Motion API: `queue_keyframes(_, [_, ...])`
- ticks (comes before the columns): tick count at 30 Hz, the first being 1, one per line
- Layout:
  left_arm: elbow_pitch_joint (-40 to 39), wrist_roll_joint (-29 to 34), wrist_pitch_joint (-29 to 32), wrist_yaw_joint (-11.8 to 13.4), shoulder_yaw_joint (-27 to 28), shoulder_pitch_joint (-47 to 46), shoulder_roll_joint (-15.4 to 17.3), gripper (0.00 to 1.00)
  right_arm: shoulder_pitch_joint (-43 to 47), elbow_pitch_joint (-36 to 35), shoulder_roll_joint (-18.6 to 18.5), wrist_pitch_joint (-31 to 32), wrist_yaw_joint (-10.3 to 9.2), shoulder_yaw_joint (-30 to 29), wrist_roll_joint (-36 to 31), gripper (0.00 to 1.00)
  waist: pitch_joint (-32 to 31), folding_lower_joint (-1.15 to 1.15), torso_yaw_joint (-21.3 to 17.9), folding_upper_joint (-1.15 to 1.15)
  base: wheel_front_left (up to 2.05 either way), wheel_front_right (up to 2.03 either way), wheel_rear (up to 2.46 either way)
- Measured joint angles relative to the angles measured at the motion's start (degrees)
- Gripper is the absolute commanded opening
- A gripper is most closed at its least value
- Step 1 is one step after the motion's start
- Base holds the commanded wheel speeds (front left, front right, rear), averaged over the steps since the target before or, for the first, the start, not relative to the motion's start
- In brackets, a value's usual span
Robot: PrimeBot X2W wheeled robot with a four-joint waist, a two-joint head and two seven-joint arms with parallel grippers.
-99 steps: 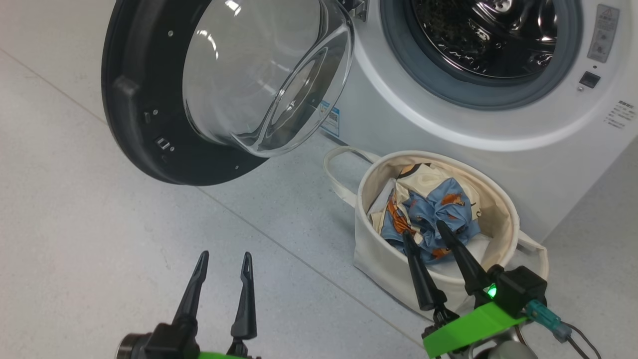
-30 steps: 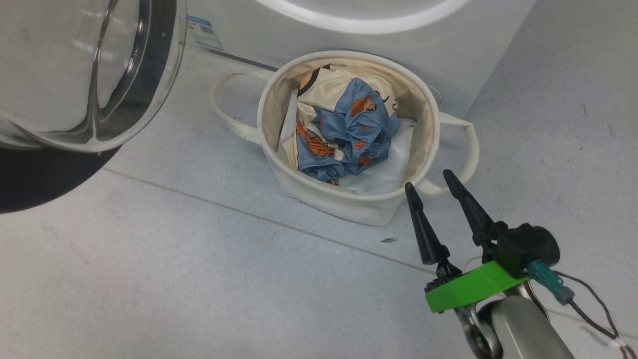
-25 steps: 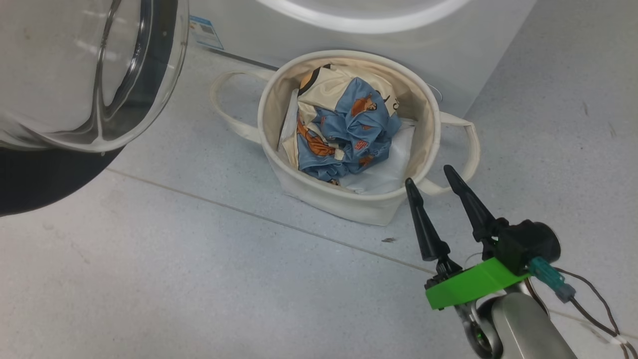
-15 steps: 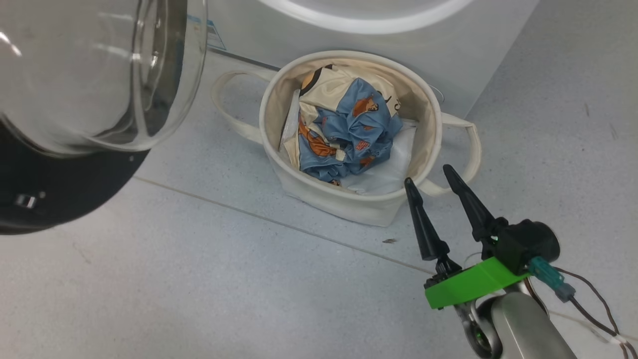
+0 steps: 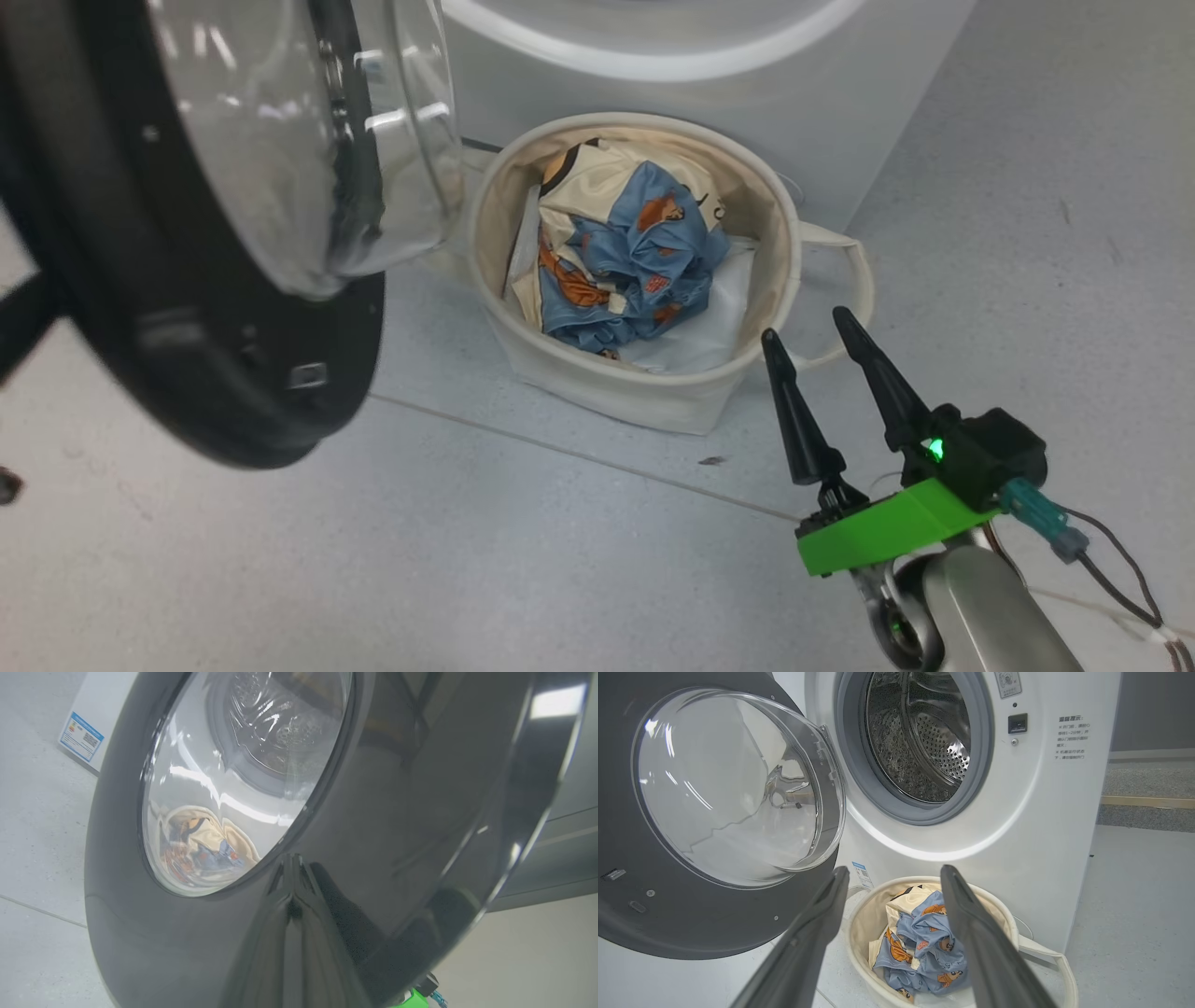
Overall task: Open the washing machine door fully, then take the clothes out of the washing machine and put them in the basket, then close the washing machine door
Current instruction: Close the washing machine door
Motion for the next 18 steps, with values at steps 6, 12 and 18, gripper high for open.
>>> queue_keyframes(6, [-8.88, 2.83, -0.38, -0.79, -4.46, 2.38, -2.85, 0.0, -0.19, -1.98, 0.0, 0.0, 0.0, 0.24, 2.14, 1.0, -0.38, 0.0, -2.22, 0.0, 0.0, 0.0, 0.0])
queue_keyframes(12, [-11.49, 6.87, -1.9, -1.3, -8.66, 2.08, -4.95, 0.0, -0.29, -2.46, 0.0, 0.0, 0.0, 0.34, 2.9, 1.0, -0.25, 0.0, -5.25, 0.0, 0.0, 0.0, 0.0])
queue_keyframes(18, [-9.65, 10.27, -3.1, -1.35, -9.33, 0.5, -4.5, 0.0, -1.19, -3.91, 0.0, 0.0, 0.0, -0.8, 4.38, 1.0, 0.76, 0.0, -9.51, 0.0, 0.0, 0.0, 0.0])
